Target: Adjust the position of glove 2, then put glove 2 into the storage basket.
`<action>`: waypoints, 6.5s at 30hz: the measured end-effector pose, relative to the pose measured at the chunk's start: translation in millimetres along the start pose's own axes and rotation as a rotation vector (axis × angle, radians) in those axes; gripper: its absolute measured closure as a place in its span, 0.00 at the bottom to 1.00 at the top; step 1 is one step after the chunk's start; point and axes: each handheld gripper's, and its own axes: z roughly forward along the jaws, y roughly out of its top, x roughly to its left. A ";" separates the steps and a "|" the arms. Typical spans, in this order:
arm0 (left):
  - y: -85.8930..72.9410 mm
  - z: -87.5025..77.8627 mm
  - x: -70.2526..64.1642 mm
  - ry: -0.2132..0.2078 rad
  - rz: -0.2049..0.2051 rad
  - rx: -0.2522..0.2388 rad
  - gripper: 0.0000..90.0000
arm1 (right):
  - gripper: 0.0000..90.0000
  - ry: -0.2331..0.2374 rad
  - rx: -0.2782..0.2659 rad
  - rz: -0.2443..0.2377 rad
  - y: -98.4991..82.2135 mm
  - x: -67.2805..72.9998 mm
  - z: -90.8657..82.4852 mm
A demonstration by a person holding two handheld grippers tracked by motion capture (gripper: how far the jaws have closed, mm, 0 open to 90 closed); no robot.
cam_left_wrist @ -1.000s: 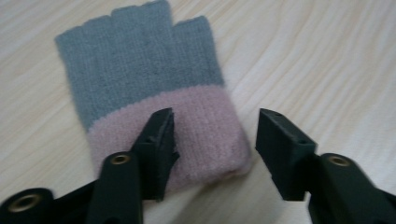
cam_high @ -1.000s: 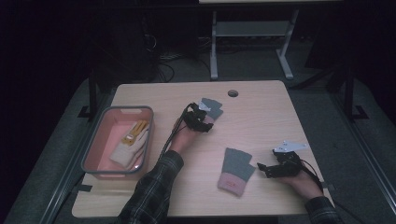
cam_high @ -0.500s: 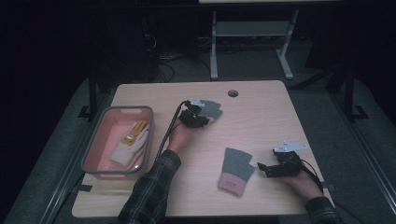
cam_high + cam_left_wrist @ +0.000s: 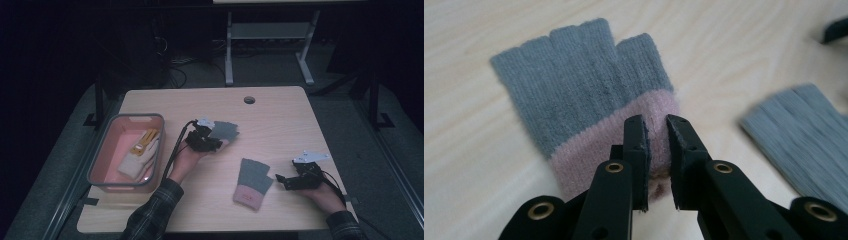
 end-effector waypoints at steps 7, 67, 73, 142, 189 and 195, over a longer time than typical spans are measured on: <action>-22.2 -23.0 -17.4 -0.014 0.021 0.004 0.88 | 0.14 -0.001 0.000 -0.002 0.0 -0.1 0.0; -58.3 -23.8 -22.1 0.071 0.059 0.100 0.66 | 0.95 0.438 0.118 -0.264 24.9 94.8 11.0; -56.5 -25.1 -21.5 0.044 0.034 0.096 0.77 | 0.67 0.410 0.060 -0.223 25.8 84.2 -0.2; -28.6 -12.2 -87.4 -0.127 0.131 0.057 0.16 | 0.15 -0.031 -0.004 0.013 2.9 3.0 3.5; -30.6 20.6 -90.7 -0.388 0.063 0.173 0.68 | 0.14 -0.032 -0.005 0.009 3.5 3.0 4.1; -22.3 2.3 -84.6 -0.350 0.077 0.146 0.68 | 0.15 -0.032 -0.004 0.013 3.5 3.2 4.0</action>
